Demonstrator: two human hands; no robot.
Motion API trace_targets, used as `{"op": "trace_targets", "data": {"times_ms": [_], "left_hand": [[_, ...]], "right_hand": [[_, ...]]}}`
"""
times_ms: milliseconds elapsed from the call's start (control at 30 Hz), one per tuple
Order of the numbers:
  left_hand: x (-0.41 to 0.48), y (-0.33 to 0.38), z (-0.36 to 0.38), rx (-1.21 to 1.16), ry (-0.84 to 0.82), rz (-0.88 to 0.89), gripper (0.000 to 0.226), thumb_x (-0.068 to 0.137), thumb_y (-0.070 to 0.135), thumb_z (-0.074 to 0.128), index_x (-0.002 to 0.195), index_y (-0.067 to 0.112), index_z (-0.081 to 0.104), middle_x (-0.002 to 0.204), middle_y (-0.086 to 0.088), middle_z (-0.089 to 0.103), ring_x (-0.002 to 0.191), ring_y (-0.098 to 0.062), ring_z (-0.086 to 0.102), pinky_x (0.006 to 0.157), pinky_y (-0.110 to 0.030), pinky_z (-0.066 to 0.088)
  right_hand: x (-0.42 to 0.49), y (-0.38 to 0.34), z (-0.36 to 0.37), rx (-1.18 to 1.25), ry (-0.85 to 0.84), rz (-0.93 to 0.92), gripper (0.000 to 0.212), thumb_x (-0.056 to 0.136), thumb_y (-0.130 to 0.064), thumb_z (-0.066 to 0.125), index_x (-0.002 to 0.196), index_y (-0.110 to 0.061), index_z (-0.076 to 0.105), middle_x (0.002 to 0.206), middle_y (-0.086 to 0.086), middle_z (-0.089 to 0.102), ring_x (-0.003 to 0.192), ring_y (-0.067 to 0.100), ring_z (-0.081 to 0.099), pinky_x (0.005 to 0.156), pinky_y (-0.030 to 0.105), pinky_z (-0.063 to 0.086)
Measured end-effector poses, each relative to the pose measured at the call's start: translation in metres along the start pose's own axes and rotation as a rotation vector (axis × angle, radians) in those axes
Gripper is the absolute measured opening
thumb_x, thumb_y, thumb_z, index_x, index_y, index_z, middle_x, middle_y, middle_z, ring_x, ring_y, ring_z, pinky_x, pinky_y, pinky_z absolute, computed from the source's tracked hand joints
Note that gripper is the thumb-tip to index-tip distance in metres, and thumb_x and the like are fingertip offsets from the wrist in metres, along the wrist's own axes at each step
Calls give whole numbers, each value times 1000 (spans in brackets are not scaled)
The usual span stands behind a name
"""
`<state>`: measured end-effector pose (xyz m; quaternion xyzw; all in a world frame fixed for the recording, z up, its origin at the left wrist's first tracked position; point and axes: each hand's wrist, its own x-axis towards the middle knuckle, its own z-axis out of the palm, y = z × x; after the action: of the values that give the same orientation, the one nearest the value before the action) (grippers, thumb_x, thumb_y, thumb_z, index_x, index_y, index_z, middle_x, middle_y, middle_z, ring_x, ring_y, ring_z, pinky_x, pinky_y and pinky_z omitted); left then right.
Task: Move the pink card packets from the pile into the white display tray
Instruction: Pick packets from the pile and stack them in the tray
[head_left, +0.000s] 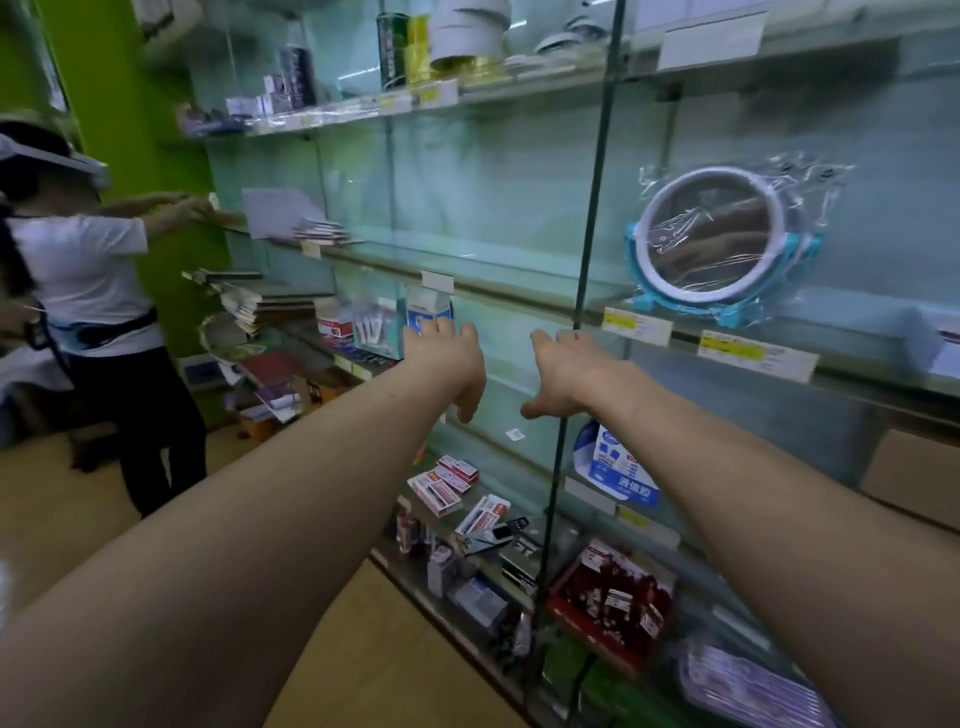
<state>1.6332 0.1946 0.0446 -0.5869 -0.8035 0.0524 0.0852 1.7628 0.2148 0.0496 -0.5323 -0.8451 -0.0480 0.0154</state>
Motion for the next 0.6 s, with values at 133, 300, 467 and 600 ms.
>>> {"op": "trace_targets", "data": {"times_ms": [133,300,467,600], "left_hand": [[20,-26,-1,-1,17,-44,119,67,40,82,151,8,4,152,-21,19,141,-37,19,113,-51,19],[55,-49,-7,-9,64,-75,113,68,38,82,150,10,10,151,-18,23,139,-35,23,111,-50,22],[106,-66,-15,8,78,-82,118,66,41,83,151,11,7,151,-19,21,139,-37,22,112,-50,19],[151,-74,-23,17,96,-74,117,68,41,81,151,11,5,152,-19,19,140,-37,20,114,-51,17]], "right_hand": [[23,-13,-9,-3,14,-33,88,81,-44,69,147,-12,19,147,15,30,136,32,26,108,45,33],[62,-20,-22,-5,57,-48,86,80,-45,69,145,-12,23,144,14,34,134,32,29,104,44,35],[110,-24,-33,20,100,-37,86,82,-42,68,147,-13,20,146,13,31,136,31,28,103,44,35],[152,-24,-39,33,102,-20,84,83,-40,66,147,-14,19,145,12,31,135,30,29,101,43,36]]}}
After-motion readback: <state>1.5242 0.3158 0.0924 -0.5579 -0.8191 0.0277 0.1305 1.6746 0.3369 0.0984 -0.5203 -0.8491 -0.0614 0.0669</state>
